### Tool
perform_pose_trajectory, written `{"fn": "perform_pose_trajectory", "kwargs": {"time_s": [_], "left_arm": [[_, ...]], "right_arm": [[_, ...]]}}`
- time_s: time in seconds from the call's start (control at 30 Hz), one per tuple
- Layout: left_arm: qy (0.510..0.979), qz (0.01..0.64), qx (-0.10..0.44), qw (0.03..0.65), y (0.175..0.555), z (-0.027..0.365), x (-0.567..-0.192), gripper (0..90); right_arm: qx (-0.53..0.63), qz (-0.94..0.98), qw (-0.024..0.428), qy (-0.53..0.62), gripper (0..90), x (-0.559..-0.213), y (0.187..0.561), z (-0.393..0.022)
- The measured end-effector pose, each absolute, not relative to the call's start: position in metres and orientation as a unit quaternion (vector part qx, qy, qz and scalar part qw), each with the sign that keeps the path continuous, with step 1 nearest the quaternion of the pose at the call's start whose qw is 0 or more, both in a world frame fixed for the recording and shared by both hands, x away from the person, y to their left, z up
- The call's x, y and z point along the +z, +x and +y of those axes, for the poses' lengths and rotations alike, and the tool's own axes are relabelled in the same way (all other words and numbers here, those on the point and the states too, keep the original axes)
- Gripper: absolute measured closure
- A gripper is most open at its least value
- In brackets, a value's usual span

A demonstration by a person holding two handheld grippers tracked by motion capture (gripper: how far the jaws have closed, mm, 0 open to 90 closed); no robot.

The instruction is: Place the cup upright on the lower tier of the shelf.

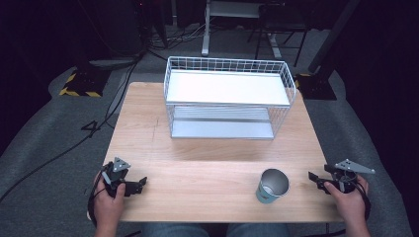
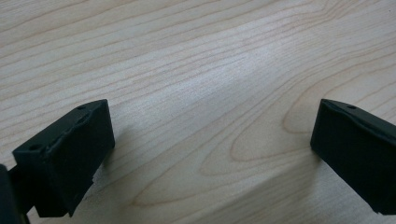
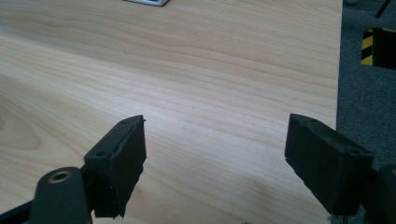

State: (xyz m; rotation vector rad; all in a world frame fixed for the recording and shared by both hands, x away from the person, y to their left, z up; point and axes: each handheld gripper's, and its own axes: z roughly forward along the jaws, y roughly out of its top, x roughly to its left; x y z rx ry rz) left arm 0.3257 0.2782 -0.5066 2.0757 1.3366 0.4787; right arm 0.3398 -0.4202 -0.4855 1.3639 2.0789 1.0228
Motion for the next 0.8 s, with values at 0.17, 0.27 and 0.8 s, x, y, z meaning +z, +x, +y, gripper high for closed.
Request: {"fn": "perform_pose_trajectory", "kwargs": {"time_s": [0.17,0.27,0.8], "left_arm": [[0.786,0.505,0.182,0.306,0.328,0.278,-0.506,0.1],[0.785,0.507,0.181,0.306,0.329,0.277,-0.506,0.1],[0.784,0.507,0.183,0.307,0.33,0.276,-0.506,0.1]], "right_arm": [[0.386,0.748,0.22,0.494,21.4,-0.479,0.328,-0.418],[0.391,0.746,0.223,0.492,21.5,-0.475,0.323,-0.416],[0.421,0.765,0.194,0.448,21.8,-0.462,0.281,-0.383]]}}
